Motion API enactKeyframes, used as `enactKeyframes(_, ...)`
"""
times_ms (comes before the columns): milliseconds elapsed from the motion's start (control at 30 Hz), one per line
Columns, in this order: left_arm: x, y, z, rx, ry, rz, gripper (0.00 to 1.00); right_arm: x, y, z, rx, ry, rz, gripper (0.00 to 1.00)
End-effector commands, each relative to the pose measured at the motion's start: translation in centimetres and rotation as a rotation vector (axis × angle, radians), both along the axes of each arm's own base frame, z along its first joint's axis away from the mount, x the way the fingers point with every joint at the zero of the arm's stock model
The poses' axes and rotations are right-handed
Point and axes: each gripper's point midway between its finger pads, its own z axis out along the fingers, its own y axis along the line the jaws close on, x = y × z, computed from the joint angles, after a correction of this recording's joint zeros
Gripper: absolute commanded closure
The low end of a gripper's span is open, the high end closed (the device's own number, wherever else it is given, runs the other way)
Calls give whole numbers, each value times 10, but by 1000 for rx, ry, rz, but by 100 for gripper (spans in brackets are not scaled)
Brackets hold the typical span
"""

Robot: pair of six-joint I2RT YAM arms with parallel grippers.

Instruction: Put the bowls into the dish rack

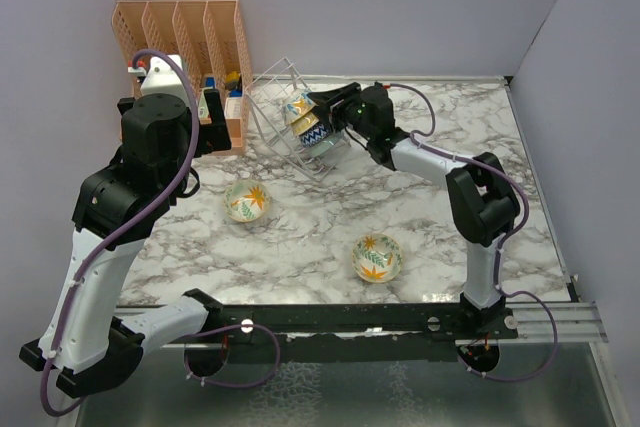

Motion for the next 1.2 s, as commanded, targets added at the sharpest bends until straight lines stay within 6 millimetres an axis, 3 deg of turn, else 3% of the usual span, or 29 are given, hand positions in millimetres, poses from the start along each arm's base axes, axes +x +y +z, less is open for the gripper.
enactKeyframes(0,0,0,4,-15,-20,5,1,-2,-1,5,-23,10,25,55)
enactKeyframes(400,3,-2,1,-10,-15,2,1,-10,-11,11,-71,4,24,54)
enactKeyframes(600,3,-2,1,-10,-16,0,1,-14,-24,4,-135,43,-7,54)
enactKeyframes(767,4,-2,-1,-7,-15,2,1,-22,-36,13,-242,19,-9,54)
enactKeyframes(900,5,-3,-3,-9,-16,1,1,-38,-49,26,-392,-28,30,54)
enactKeyframes(1033,5,-3,-3,-8,-19,0,1,-64,-65,21,-605,-26,141,49)
enactKeyframes(1167,8,-4,-4,-4,-18,2,1,-103,-84,3,-804,2,307,48)
